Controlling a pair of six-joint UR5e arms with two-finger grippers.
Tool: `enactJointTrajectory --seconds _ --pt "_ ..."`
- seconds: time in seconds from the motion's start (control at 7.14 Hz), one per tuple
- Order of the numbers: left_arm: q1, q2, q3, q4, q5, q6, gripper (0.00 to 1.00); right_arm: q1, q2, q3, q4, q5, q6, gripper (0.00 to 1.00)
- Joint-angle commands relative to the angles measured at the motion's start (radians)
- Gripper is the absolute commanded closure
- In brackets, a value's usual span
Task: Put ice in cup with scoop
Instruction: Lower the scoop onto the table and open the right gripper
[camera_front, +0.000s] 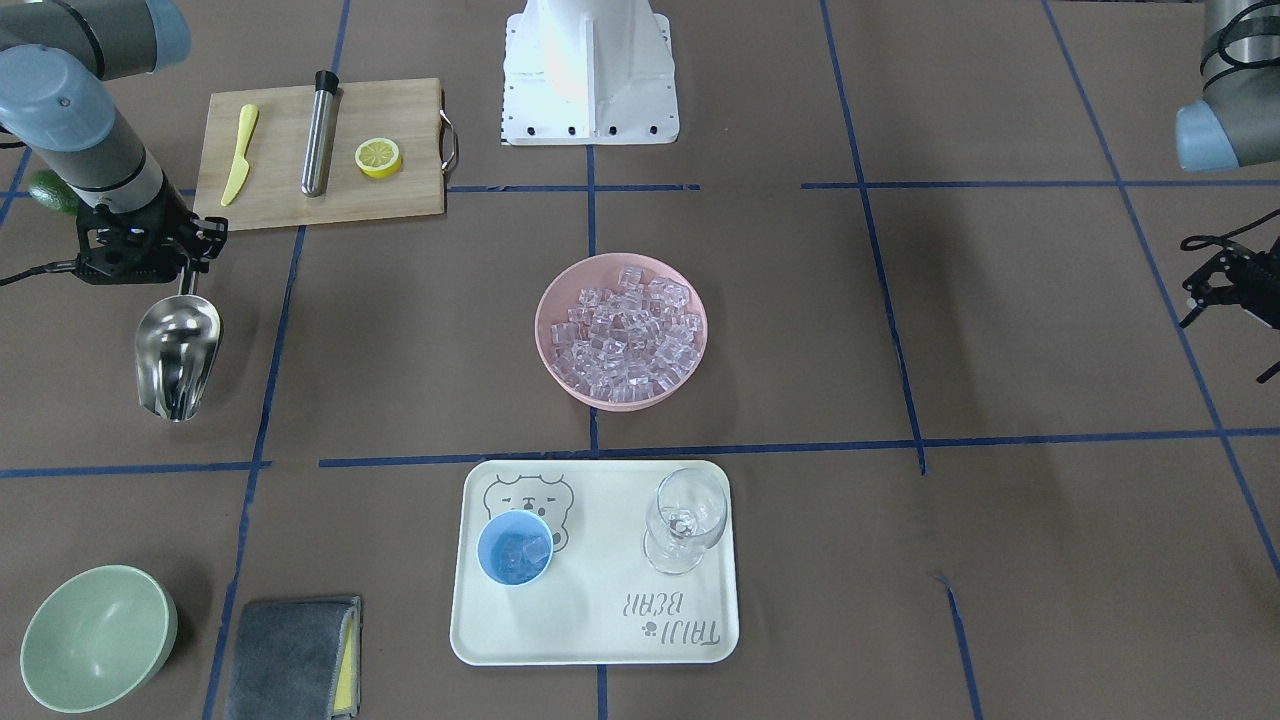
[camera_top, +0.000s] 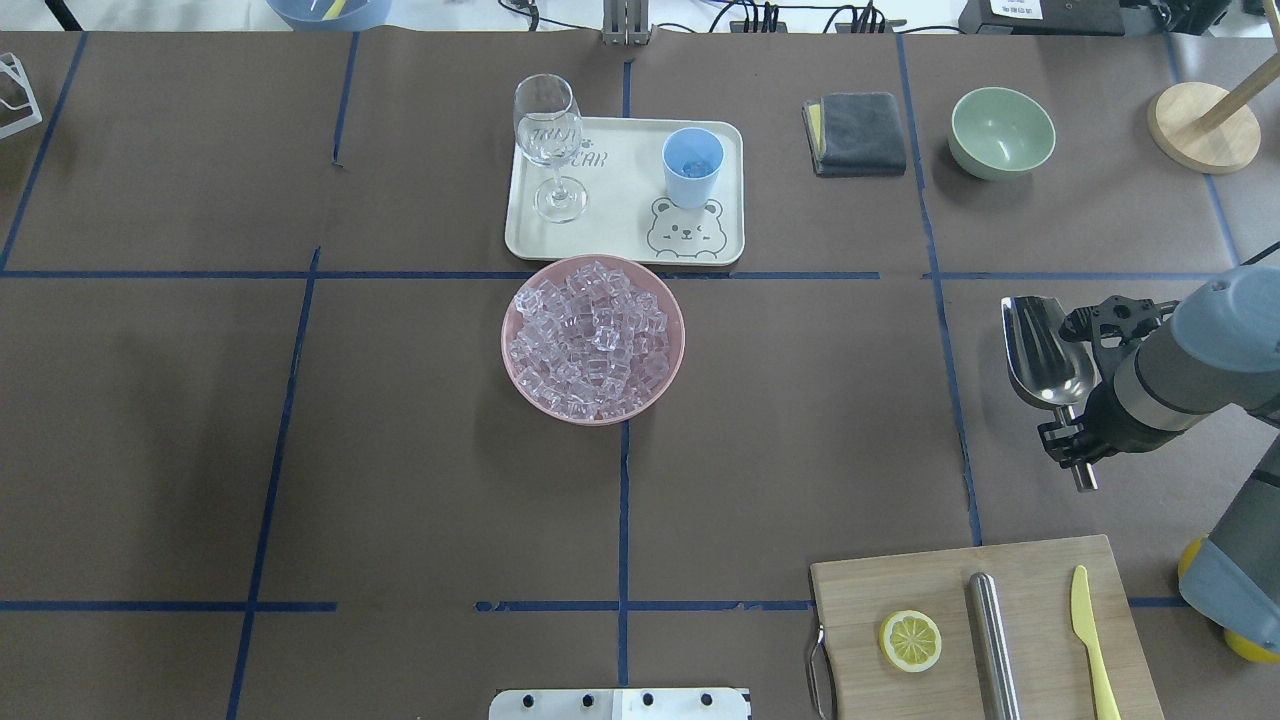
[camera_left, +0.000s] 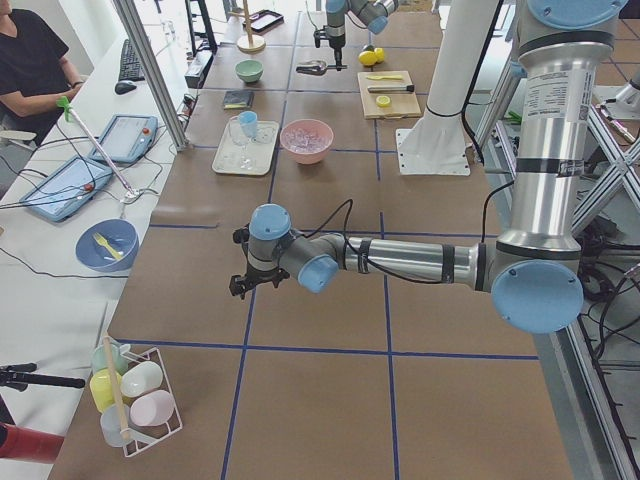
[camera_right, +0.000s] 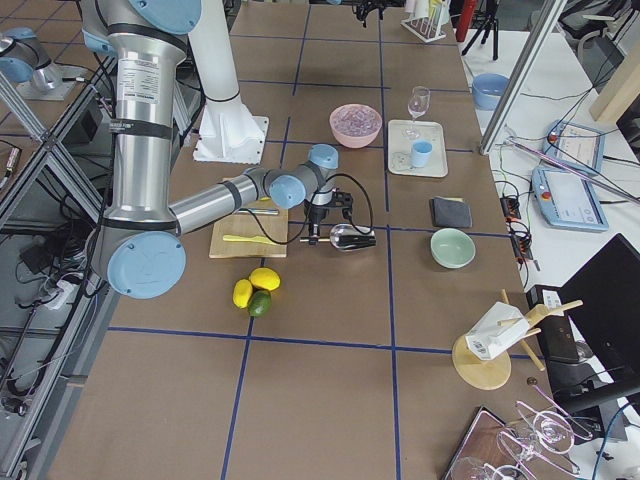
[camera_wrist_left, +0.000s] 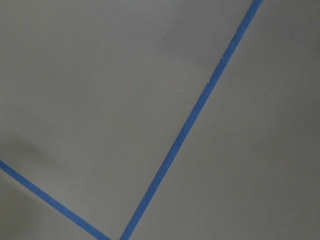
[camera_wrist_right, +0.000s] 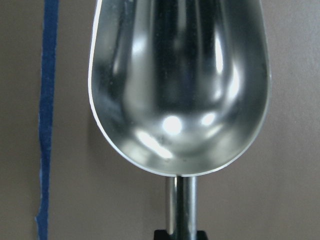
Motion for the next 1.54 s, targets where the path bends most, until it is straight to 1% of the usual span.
enactJointTrajectory --seconds 0.0,0.42,0.7,0.98,1.12,1.26,1.4 --pt "0.000 0.003 -0.001 0.000 0.000 0.000 0.00 -0.015 -0.002 -0.001 0.000 0.001 0.002 1.00" --pt "0.001 0.001 -0.002 0.000 0.000 0.000 0.00 -0.019 -0.002 -0.012 0.000 0.004 0.025 1.00" --pt "0.000 0.001 -0.004 0.000 0.000 0.000 0.00 -0.031 0.001 -0.015 0.000 0.006 0.075 1.00" --pt "0.000 0.001 -0.004 0.000 0.000 0.000 0.00 -0.050 0.005 -0.018 0.000 0.006 0.077 1.00" --pt "0.000 0.001 -0.004 0.000 0.000 -0.001 0.00 -0.057 0.010 -0.019 0.001 -0.002 0.081 0.05" --pt "0.000 0.001 -0.004 0.000 0.000 -0.002 0.00 -0.059 0.012 -0.019 0.003 -0.002 0.084 0.00" --pt "0.000 0.000 -0.004 0.000 0.000 -0.003 0.00 -0.059 0.012 -0.018 0.003 -0.002 0.083 0.00"
